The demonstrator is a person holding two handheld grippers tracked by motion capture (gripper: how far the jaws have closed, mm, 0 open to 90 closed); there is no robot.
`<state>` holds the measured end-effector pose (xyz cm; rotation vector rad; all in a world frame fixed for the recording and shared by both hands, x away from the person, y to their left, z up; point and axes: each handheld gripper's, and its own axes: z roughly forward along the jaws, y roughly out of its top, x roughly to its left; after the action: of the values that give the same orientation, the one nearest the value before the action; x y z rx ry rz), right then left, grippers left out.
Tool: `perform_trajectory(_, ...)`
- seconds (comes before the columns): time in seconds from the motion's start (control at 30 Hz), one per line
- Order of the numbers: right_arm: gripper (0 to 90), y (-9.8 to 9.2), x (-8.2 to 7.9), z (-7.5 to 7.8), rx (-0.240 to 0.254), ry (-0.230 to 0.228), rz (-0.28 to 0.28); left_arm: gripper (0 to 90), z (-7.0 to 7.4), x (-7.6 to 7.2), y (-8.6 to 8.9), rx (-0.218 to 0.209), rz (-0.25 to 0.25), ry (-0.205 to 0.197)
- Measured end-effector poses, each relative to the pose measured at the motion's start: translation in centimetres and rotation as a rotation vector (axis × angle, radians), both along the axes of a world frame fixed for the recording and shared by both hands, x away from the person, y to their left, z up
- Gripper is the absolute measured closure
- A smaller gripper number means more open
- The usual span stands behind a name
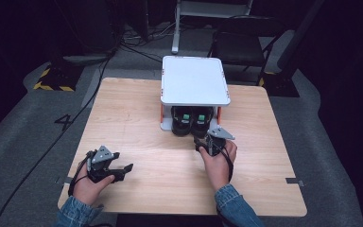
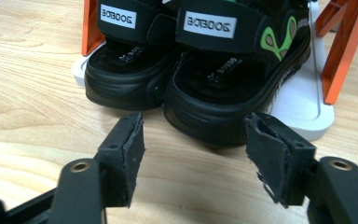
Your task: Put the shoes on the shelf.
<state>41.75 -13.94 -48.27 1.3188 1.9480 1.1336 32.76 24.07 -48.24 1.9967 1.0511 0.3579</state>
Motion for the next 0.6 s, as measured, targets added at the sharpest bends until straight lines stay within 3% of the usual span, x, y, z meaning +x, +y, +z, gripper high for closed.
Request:
perform_trajectory(0.13,37.9,0.9,-0.4,0.1,0.008,-0.017,0.004,26.0,0.0,0.0,0.0,0.002,-0.003,-0.003)
perform_trajectory(0.23,38.6,2.3,-1.1,0.2,0.012,-0.045,-0.029,26.0,0.0,0.0,0.0,-0.003,-0.003,-0.002)
perform_trajectory(0.33,37.6,2.9,-1.0,-0.2,0.011,-0.031,-0.073,26.0,0.0,-0.1,0.0,-0.005,-0.005,-0.004)
perform_trajectory(0.47,36.4,2.6,-0.3,-0.7,-0.056,-0.033,-0.113,26.0,-0.1,-0.2,0.2,-0.004,-0.006,0.003)
perform_trajectory(0.6,36.2,2.2,0.5,-1.0,-0.032,-0.003,-0.122,26.0,-0.2,-0.2,0.2,0.001,-0.013,0.008)
